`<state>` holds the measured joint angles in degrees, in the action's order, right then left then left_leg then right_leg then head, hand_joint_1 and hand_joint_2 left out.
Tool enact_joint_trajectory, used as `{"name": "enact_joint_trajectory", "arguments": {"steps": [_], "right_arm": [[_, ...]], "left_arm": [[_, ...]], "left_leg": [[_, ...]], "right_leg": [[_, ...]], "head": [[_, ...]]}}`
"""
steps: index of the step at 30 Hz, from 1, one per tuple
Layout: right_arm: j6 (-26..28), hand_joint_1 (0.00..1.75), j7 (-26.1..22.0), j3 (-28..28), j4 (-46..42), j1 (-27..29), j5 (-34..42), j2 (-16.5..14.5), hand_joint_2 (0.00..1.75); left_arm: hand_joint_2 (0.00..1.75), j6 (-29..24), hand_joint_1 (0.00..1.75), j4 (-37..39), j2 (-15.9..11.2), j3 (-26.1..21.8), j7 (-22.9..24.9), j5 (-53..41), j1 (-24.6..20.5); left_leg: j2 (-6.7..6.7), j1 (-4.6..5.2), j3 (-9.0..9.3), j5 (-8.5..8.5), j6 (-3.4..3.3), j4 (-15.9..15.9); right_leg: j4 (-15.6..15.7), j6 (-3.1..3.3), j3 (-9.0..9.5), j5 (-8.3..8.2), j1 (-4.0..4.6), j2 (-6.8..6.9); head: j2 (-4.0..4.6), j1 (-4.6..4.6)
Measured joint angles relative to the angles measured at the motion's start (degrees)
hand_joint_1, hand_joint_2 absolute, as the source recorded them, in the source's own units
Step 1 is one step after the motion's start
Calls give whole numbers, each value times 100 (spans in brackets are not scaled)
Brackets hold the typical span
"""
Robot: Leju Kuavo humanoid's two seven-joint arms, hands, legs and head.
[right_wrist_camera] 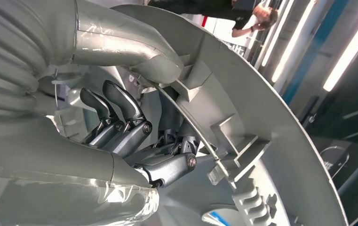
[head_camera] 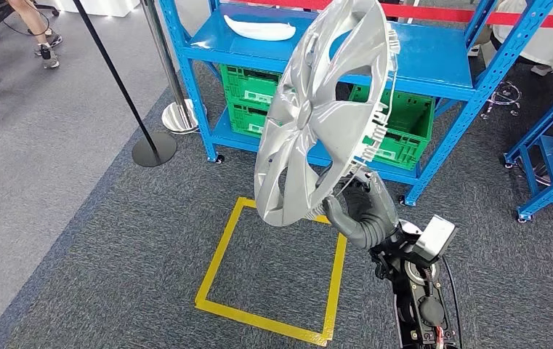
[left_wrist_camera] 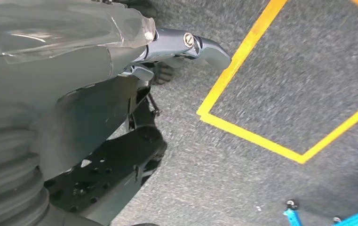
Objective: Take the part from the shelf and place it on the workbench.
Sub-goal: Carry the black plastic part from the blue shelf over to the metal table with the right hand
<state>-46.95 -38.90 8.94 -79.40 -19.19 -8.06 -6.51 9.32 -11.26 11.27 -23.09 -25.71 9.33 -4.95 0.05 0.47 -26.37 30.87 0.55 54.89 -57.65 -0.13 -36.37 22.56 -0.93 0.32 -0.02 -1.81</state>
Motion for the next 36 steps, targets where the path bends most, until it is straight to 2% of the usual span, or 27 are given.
{"name": "enact_joint_trajectory", "arguments": {"steps": [2,3,4,5,6,7,8,9,10,11,13,14,15,17,18,19,20,22,23,24,25,27,29,30,33,34,36], "right_arm": [[0,175,2,2,7,-8,-1,-7,175],[0,175,2,2,14,-19,3,-9,175],[0,175,2,3,24,-36,7,-9,175],[0,175,2,5,38,-55,11,-9,175],[0,175,2,7,54,-74,16,-9,175],[0,175,2,8,73,-86,20,-9,175],[0,175,2,8,92,-94,24,-9,175],[0,175,2,8,110,-99,25,-9,175],[0,175,3,8,127,-106,26,-9,175],[0,175,5,8,142,-118,26,-9,175],[0,175,8,9,161,-149,27,-19,175],[0,175,9,9,167,-161,30,-25,175],[0,175,8,9,174,-170,32,-32,175],[0,175,7,11,195,-187,35,-50,175],[0,175,7,15,210,-202,35,-67,175],[0,175,8,21,225,-219,36,-89,175],[0,175,8,29,240,-237,36,-113,175],[0,175,10,43,272,-256,40,-156,175],[0,175,15,48,294,-258,43,-172,175],[0,175,21,51,320,-258,46,-186,175],[0,175,31,55,348,-258,48,-199,175],[0,175,50,68,397,-258,51,-228,175],[0,175,61,84,436,-259,55,-264,175],[0,175,63,92,453,-258,54,-283,175],[0,175,63,100,482,-251,9,-313,175],[0,175,66,101,483,-247,-21,-316,175],[0,175,78,102,483,-218,-94,-313,175]], "left_arm": [[175,-5,0,1,0,-2,-4,14,17],[175,-8,0,2,1,-4,-8,17,25],[175,-9,0,2,3,-5,-14,18,31],[175,-9,0,3,7,-5,-22,20,33],[175,-3,0,3,9,-7,-30,27,35],[175,5,0,3,12,-8,-36,41,38],[175,15,0,3,14,-10,-42,56,42],[175,26,0,3,15,-14,-45,70,45],[175,31,0,3,17,-17,-48,79,48],[175,34,0,3,19,-20,-49,83,50],[175,36,0,3,21,-23,-52,86,51],[175,36,0,3,20,-24,-56,88,52],[175,36,0,3,20,-24,-62,88,52],[175,33,0,3,15,-25,-86,89,53],[175,27,0,3,12,-25,-103,90,53],[175,14,0,3,7,-25,-125,89,52],[175,-8,0,2,1,-25,-154,89,51],[175,-59,0,2,-13,-24,-222,80,52],[175,-75,0,2,-20,-24,-251,73,54],[175,-83,0,3,-26,-23,-270,65,55],[175,-82,0,3,-30,-22,-279,55,57],[175,-75,0,0,-36,-21,-287,31,51],[175,-64,0,-4,-43,-19,-289,8,35],[175,-60,0,-5,-48,-17,-289,1,26],[175,-54,0,-5,-50,-11,-279,-24,21],[175,-52,0,-4,-46,-8,-272,-33,19],[175,-49,0,-4,-31,-2,-257,-50,14]], "left_leg": [[13,11,-68,-84,-92,-60],[23,5,-119,-152,-146,-72],[34,-6,-179,-226,-189,-86],[42,-10,-245,-297,-218,-84],[42,-7,-330,-365,-237,-74],[43,-3,-419,-430,-241,-60],[43,-1,-512,-491,-240,-41],[43,-1,-600,-542,-235,-18],[42,-4,-686,-587,-224,15],[39,-8,-767,-624,-207,59],[33,-2,-917,-685,-150,161],[31,3,-965,-714,-116,204],[32,6,-998,-749,-81,227],[30,-7,-1034,-795,-15,245],[25,-16,-1074,-724,20,298],[21,-25,-1142,-560,55,440],[16,-34,-1243,-315,88,694],[15,-43,-1493,165,130,1447],[14,-46,-1566,263,137,1763],[13,-48,-1550,242,135,1907],[13,-49,-1418,132,126,1823],[10,-43,-842,-92,79,1065],[5,-15,-326,-99,20,296],[3,3,-215,-63,-8,115],[17,6,-229,-131,-122,33],[26,-7,-248,-180,-167,12],[40,-18,-317,-260,-225,-4]], "right_leg": [[19,-71,-37,-59,-20,7],[-47,-96,-81,33,-27,3],[-221,-117,-154,229,-28,-1],[-537,-133,-259,515,-30,-5],[-945,-151,-377,805,-29,-7],[-1349,-167,-470,1010,-29,-7],[-1641,-176,-500,1097,-29,-7],[-1725,-177,-429,1059,-30,-7],[-1563,-171,-237,934,-31,-7],[-1203,-162,53,800,-32,-6],[-392,-128,610,743,-20,-14],[-154,-102,744,781,-9,-22],[-66,-68,769,824,7,-31],[-74,26,682,768,12,-34],[-78,79,633,725,7,-29],[-74,127,573,673,-2,-24],[-73,159,508,616,-9,-21],[-76,178,365,495,-7,-24],[-79,173,293,435,-6,-25],[-81,165,220,380,-4,-25],[-81,154,156,330,-2,-24],[-83,127,69,245,0,-25],[-85,77,27,179,10,-22],[-83,43,20,149,10,-17],[-91,-56,-17,113,2,-15],[-211,-78,-81,207,2,-19],[-839,-116,-344,605,2,-25]], "head": [[0,-1],[0,9],[0,20],[0,31],[0,41],[0,42],[0,42],[0,42],[0,42],[0,43],[0,35],[0,36],[0,31],[0,36],[0,27],[0,23],[0,16],[0,7],[0,7],[0,6],[0,6],[0,7],[0,10],[0,6],[0,0],[0,12],[0,34]]}}
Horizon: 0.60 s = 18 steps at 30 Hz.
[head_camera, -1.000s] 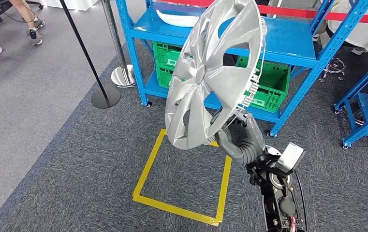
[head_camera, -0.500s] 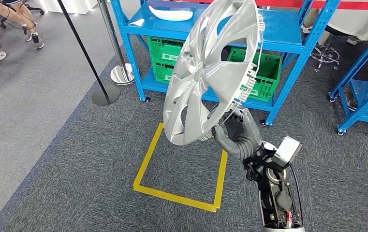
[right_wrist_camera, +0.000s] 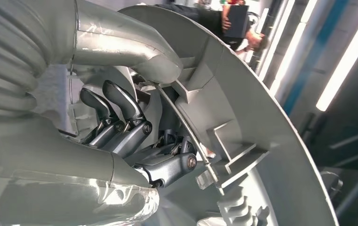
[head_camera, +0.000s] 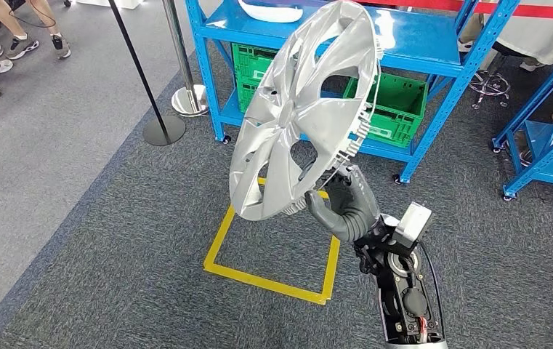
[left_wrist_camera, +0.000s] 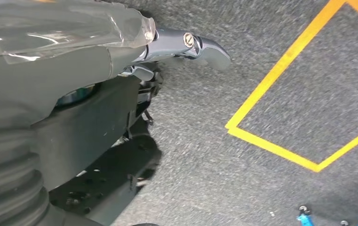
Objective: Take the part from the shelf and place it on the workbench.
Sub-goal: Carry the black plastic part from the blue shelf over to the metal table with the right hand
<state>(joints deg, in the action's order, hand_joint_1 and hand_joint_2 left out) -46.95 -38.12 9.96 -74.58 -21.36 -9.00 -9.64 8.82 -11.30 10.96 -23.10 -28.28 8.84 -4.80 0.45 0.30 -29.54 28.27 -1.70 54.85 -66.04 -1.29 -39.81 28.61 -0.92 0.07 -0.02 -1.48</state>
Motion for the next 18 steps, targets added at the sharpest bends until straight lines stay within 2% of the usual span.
{"name": "enact_joint_trajectory", "arguments": {"steps": [1,2,3,4,7,8,9,11,13,14,16,17,18], "right_arm": [[0,175,10,1,0,25,-37,3,175],[0,175,21,1,0,57,-67,9,175],[0,175,36,0,0,85,-90,13,175],[0,175,54,-1,0,106,-103,17,175],[0,175,98,-9,1,121,-113,21,175],[0,175,103,-13,3,121,-111,22,175],[0,175,104,-15,6,120,-107,23,175],[0,175,103,-20,13,118,-94,21,175],[0,175,102,-27,16,110,-83,13,175],[0,175,101,-32,19,107,-80,9,175],[0,175,97,-50,42,102,-73,5,175],[0,175,95,-56,61,101,-68,5,175],[0,175,93,-61,82,100,-62,5,175]], "left_arm": [[175,1,0,0,7,2,5,-4,-1],[175,1,0,0,11,2,7,-8,1],[175,1,0,0,14,2,7,-8,1],[175,1,0,0,16,2,7,-10,1],[175,1,0,-1,34,2,3,-15,-11],[175,-1,0,-1,44,2,0,-15,-19],[175,-5,0,-2,51,2,-4,-15,-24],[175,-26,0,-2,60,2,-12,-11,-25],[175,-46,0,-1,60,2,-22,-3,-23],[175,-52,0,-1,57,2,-29,5,-23],[175,-59,0,0,51,2,-56,30,-20],[175,-61,0,0,48,2,-75,44,-14],[175,-61,0,0,43,1,-93,56,-7]], "left_leg": [[1,4,-41,-29,-12,4],[0,9,-77,-54,-15,9],[-13,13,-107,-74,-11,17],[-34,14,-128,-89,-5,28],[-120,15,-189,-97,36,109],[-144,17,-223,-101,64,138],[-168,16,-258,-110,98,157],[-208,5,-306,-136,166,163],[-191,-6,-385,-45,229,287],[-162,-15,-494,87,261,500],[-111,-39,-878,462,318,1281],[-102,-50,-1061,596,336,1660],[-96,-54,-1165,636,346,1876]], "right_leg": [[-419,-18,-154,215,-1,-1],[-755,-32,-264,359,-1,-1],[-894,-36,-271,402,0,-1],[-773,-30,-148,335,-1,-3],[425,27,603,-28,-6,-134],[675,52,742,-73,-1,-176],[774,79,790,-68,11,-198],[772,136,767,-97,26,-135],[792,198,759,-130,4,-61],[802,225,752,-144,-12,-19],[801,253,720,-156,-14,67],[800,258,704,-161,-13,114],[799,260,693,-164,-13,165]], "head": [[0,7],[0,7],[0,7],[0,7],[0,5],[0,5],[0,1],[0,1],[0,-12],[0,-25],[0,-49],[0,-50],[0,-50]]}}
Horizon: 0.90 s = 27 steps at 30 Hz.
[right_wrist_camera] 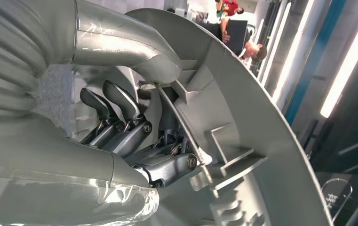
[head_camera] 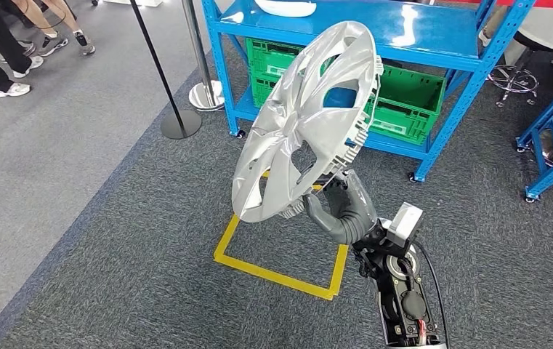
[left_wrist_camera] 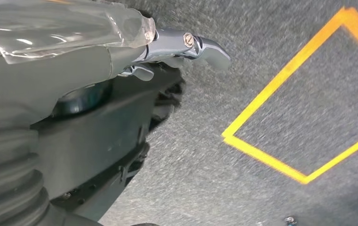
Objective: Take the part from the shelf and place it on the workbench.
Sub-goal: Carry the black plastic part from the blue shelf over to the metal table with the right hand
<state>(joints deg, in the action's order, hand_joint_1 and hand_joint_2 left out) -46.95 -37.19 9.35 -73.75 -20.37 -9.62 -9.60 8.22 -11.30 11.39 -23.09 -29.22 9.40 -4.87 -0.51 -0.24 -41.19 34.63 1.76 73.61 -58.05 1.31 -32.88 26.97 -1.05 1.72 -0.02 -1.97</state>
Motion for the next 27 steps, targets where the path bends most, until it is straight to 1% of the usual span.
{"name": "enact_joint_trajectory", "arguments": {"steps": [1,2,3,4,5,6,7,8,9,10,11,12,13,14,15,16,17,18,19,20,21,22,23,24,25,26,27], "right_arm": [[0,175,-1,-1,21,-2,6,-1,175],[0,175,-1,-1,39,-7,12,-3,175],[0,175,-1,0,55,-19,18,-7,175],[0,175,-2,0,67,-36,25,-11,175],[0,175,-4,-1,75,-59,31,-14,175],[0,175,-7,0,85,-82,38,-19,175],[0,175,-10,2,94,-101,43,-24,175],[0,175,-12,6,104,-119,49,-34,175],[0,175,-12,12,113,-137,58,-47,175],[0,175,-12,20,121,-155,68,-57,175],[0,175,-13,27,128,-173,78,-62,175],[0,175,-13,33,138,-183,87,-58,175],[0,175,-15,37,151,-186,94,-48,175],[0,175,-15,38,167,-184,99,-36,175],[0,175,-16,39,185,-180,105,-24,175],[0,175,-16,41,200,-177,111,-14,175],[0,175,-16,43,210,-174,116,-7,175],[0,175,-16,44,215,-172,121,0,175],[0,175,-16,46,217,-169,126,9,175],[0,175,-17,47,217,-165,132,16,175],[0,175,-20,50,217,-159,137,25,175],[0,175,-23,52,216,-151,139,31,175],[0,175,-30,54,215,-145,140,33,175],[0,175,-39,56,208,-139,139,34,175],[0,175,-50,57,197,-134,137,33,175],[0,175,-60,57,181,-125,135,33,175],[0,175,-69,55,162,-110,133,38,175]], "left_arm": [[175,1,0,0,-4,-1,-15,10,6],[175,2,0,0,-9,-2,-26,21,10],[175,3,0,0,-13,-3,-33,35,11],[175,3,0,0,-14,-3,-39,51,10],[175,3,0,0,-12,-4,-45,63,9],[175,-1,0,0,-11,-4,-50,71,11],[175,-7,0,0,-10,-5,-55,73,16],[175,-13,0,0,-9,-7,-62,74,26],[175,-19,0,0,-8,-9,-71,74,37],[175,-23,0,0,-7,-13,-81,74,45],[175,-25,0,0,-4,-16,-90,74,47],[175,-26,0,0,2,-19,-96,73,47],[175,-26,0,0,6,-21,-100,73,46],[175,-26,0,0,10,-22,-102,72,47],[175,-26,0,0,11,-23,-103,72,50],[175,-26,0,0,10,-24,-106,72,52],[175,-23,0,0,10,-25,-109,71,54],[175,-21,0,0,12,-25,-114,68,53],[175,-17,0,-1,15,-25,-121,66,51],[175,-13,0,-1,15,-25,-128,62,47],[175,-9,0,-1,16,-25,-134,58,45],[175,-5,0,-1,17,-25,-139,51,46],[175,-1,0,-1,17,-25,-142,38,49],[175,1,0,0,16,-24,-143,25,54],[175,3,0,0,16,-23,-143,11,56],[175,3,0,0,14,-22,-143,0,53],[175,4,0,0,13,-21,-143,-8,50]], "left_leg": [[13,-1,24,-77,2,-39],[47,-1,174,-245,-4,-326],[153,5,413,-452,-17,-779],[287,28,633,-600,-35,-1211],[388,48,796,-700,-63,-1536],[455,68,873,-734,-91,-1705],[436,88,870,-724,-121,-1732],[369,87,863,-744,-159,-1740],[314,76,863,-766,-195,-1755],[255,61,866,-791,-236,-1772],[196,43,868,-818,-274,-1791],[135,29,866,-836,-299,-1798],[69,28,853,-845,-315,-1795],[-1,30,844,-849,-322,-1789],[-76,32,837,-852,-325,-1780],[-152,32,833,-852,-326,-1768],[-232,30,833,-849,-321,-1751],[-310,25,832,-843,-311,-1730],[-379,27,819,-834,-291,-1704],[-443,29,796,-826,-264,-1674],[-489,29,767,-824,-233,-1653],[-527,26,738,-830,-201,-1643],[-564,17,717,-839,-171,-1642],[-547,10,703,-838,-143,-1638],[-460,14,670,-801,-113,-1589],[-331,19,593,-704,-82,-1437],[-178,20,456,-549,-55,-1154]], "right_leg": [[0,0,-2,-1,0,51],[0,-2,2,-1,-1,103],[0,-7,9,-1,4,152],[-1,-21,11,0,20,197],[-2,-44,9,-1,37,235],[-2,-72,6,-4,53,276],[5,-103,5,-9,62,318],[15,-135,13,-13,60,368],[7,-168,14,3,52,371],[-64,-196,-14,66,44,306],[-254,-219,-92,191,38,196],[-572,-234,-234,369,33,55],[-987,-238,-419,566,33,-51],[-1391,-240,-603,719,35,-106],[-1649,-236,-724,781,36,-129],[-1687,-228,-741,732,35,-141],[-1463,-216,-636,575,31,-159],[-1056,-205,-444,359,21,-216],[-644,-200,-248,208,7,-320],[-321,-194,-97,102,-3,-405],[-147,-187,-18,66,-5,-470],[-108,-174,-3,84,3,-487],[-104,-151,-5,65,13,-448],[-98,-122,-7,54,10,-408],[-91,-89,-4,44,2,-367],[-82,-61,-3,35,-10,-320],[-77,-41,-4,31,-20,-271]], "head": [[0,-1],[0,-1],[0,-1],[0,-2],[0,2],[0,5],[0,12],[0,16],[0,19],[0,25],[0,32],[0,46],[0,56],[0,63],[0,66],[0,66],[0,66],[0,67],[0,66],[0,65],[0,62],[0,57],[0,56],[0,53],[0,45],[0,32],[0,18]]}}
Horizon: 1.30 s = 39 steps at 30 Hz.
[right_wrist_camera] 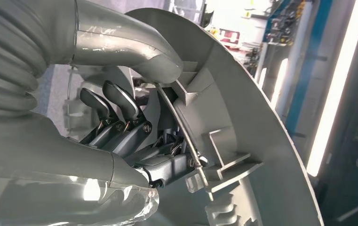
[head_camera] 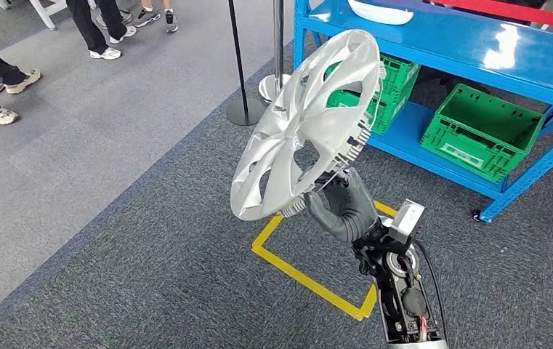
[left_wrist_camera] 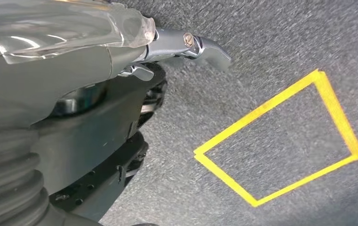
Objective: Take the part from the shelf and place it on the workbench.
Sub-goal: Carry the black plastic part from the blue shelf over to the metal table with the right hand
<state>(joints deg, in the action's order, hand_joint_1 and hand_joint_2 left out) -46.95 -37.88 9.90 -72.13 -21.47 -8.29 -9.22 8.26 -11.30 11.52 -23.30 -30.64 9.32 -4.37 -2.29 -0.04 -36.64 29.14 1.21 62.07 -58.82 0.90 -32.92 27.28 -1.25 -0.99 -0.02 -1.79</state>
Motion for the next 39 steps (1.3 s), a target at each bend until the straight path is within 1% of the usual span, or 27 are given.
{"name": "enact_joint_trajectory", "arguments": {"steps": [1,3,5,6,9,10,12,14,15,17,18,19,20,21,23,24,25,27,28,30,32,33,34,35,36,38,39], "right_arm": [[0,175,-6,-2,-14,17,-1,5,175],[0,175,-13,-6,-28,39,-2,16,175],[0,175,-14,-7,-28,43,-2,18,175],[0,175,-14,-6,-48,64,-4,21,175],[0,175,-15,-8,-141,129,-10,35,175],[0,175,-15,-9,-159,137,-11,38,175],[0,175,-15,-7,-190,163,-12,43,175],[0,175,-15,-4,-225,185,-14,50,175],[0,175,-15,-3,-238,196,-15,60,175],[0,175,-15,-2,-249,235,-18,88,175],[0,175,-15,-2,-249,262,-19,102,175],[0,175,-15,-2,-249,286,-20,112,175],[0,175,-15,-3,-251,304,-21,120,175],[0,175,-15,-3,-257,317,-24,127,175],[0,175,-14,-3,-280,333,-30,137,175],[0,175,-14,-2,-295,342,-31,142,175],[0,175,-14,-2,-308,351,-31,146,175],[0,175,-15,-1,-333,359,-29,149,175],[0,175,-15,-2,-346,357,-28,146,175],[0,175,-15,-4,-367,353,-28,139,175],[0,175,-15,-9,-373,356,-28,138,175],[0,175,-15,-11,-374,359,-28,139,175],[0,175,-15,-13,-374,361,-28,139,175],[0,175,-15,-12,-374,363,-29,139,175],[0,175,-15,-11,-374,365,-29,139,175],[0,175,-15,-9,-375,364,-30,138,175],[0,175,-15,-9,-379,365,-29,137,175]], "left_arm": [[175,1,0,0,1,2,0,-6,-3],[175,2,0,0,0,4,0,-13,-5],[175,2,0,0,0,4,0,-16,-5],[175,-2,0,-1,-4,7,-2,-25,-5],[175,-11,0,-2,-14,19,-14,-57,-21],[175,-11,0,-2,-14,20,-17,-60,-26],[175,-10,0,-2,-14,21,-24,-71,-29],[175,-8,0,-2,-11,21,-27,-90,-31],[175,-5,0,-2,-8,22,-29,-98,-34],[175,2,0,-2,-4,23,-30,-107,-38],[175,4,0,-2,-4,24,-28,-108,-38],[175,5,0,-2,-6,24,-27,-108,-36],[175,5,0,-2,-8,24,-25,-109,-36],[175,7,0,-2,-8,25,-23,-111,-36],[175,13,0,-2,-7,26,-22,-114,-41],[175,16,0,-2,-8,27,-23,-115,-46],[175,19,0,-2,-10,27,-25,-115,-49],[175,22,0,-2,-14,28,-29,-115,-49],[175,22,0,-2,-15,28,-32,-115,-48],[175,22,0,-2,-19,28,-41,-115,-53],[175,24,0,-2,-20,29,-47,-115,-60],[175,26,0,-2,-19,29,-50,-115,-59],[175,27,0,-2,-20,29,-53,-115,-57],[175,28,0,-2,-21,29,-55,-115,-56],[175,30,0,-2,-24,29,-57,-115,-54],[175,31,0,-2,-26,30,-57,-115,-55],[175,31,0,-2,-26,31,-57,-115,-61]], "left_leg": [[116,-1,-167,171,22,340],[179,-15,-403,393,41,832],[181,-17,-454,431,43,936],[217,-21,-330,273,39,692],[492,8,234,-233,-16,-400],[526,28,289,-240,-40,-505],[428,37,286,-260,-99,-517],[329,9,306,-297,-173,-555],[276,-7,319,-315,-205,-571],[165,-7,312,-323,-236,-571],[102,-5,310,-323,-240,-568],[33,-3,310,-323,-241,-564],[-40,-4,311,-322,-239,-556],[-117,-8,312,-318,-233,-541],[-259,-10,287,-299,-196,-488],[-314,-9,261,-293,-167,-464],[-357,-10,233,-294,-135,-452],[-431,-26,200,-312,-74,-460],[-401,-27,179,-300,-48,-445],[-178,-15,29,-129,2,-159],[95,-13,-341,216,39,583],[152,-18,-538,351,51,967],[176,-22,-662,398,56,1200],[188,-24,-670,338,56,1203],[218,-22,-546,184,47,953],[392,-5,-126,-162,15,170],[522,18,53,-253,-4,-161]], "right_leg": [[-1,12,-4,1,1,42],[-3,16,-11,2,2,96],[-3,16,-12,2,2,109],[-3,13,-9,6,2,173],[-2,-39,0,28,32,401],[3,-69,4,32,42,431],[24,-135,25,39,40,499],[-120,-190,-20,161,27,426],[-363,-206,-125,306,23,336],[-1144,-219,-486,667,24,173],[-1483,-221,-655,777,25,145],[-1647,-219,-744,786,27,133],[-1552,-211,-711,673,25,123],[-1233,-202,-571,473,19,96],[-418,-194,-193,133,-3,-90],[-175,-186,-80,58,-6,-164],[-74,-172,-34,48,0,-212],[-74,-114,-37,36,20,-137],[-65,-82,-30,28,15,-87],[-46,-17,-16,20,-8,28],[-45,20,-19,26,-6,151],[-45,25,-23,29,-3,218],[-45,26,-24,33,-2,288],[-46,25,-22,37,-2,356],[-46,19,-15,43,-2,422],[-46,-1,5,58,3,525],[-47,-18,12,69,17,567]], "head": [[0,-14],[0,-17],[0,-19],[0,-19],[0,-15],[0,-13],[0,-14],[0,2],[0,17],[0,38],[0,42],[0,41],[0,42],[0,42],[0,43],[0,42],[0,38],[0,35],[0,34],[0,0],[0,-35],[0,-37],[0,-38],[0,-39],[0,-38],[0,-39],[0,-38]]}}
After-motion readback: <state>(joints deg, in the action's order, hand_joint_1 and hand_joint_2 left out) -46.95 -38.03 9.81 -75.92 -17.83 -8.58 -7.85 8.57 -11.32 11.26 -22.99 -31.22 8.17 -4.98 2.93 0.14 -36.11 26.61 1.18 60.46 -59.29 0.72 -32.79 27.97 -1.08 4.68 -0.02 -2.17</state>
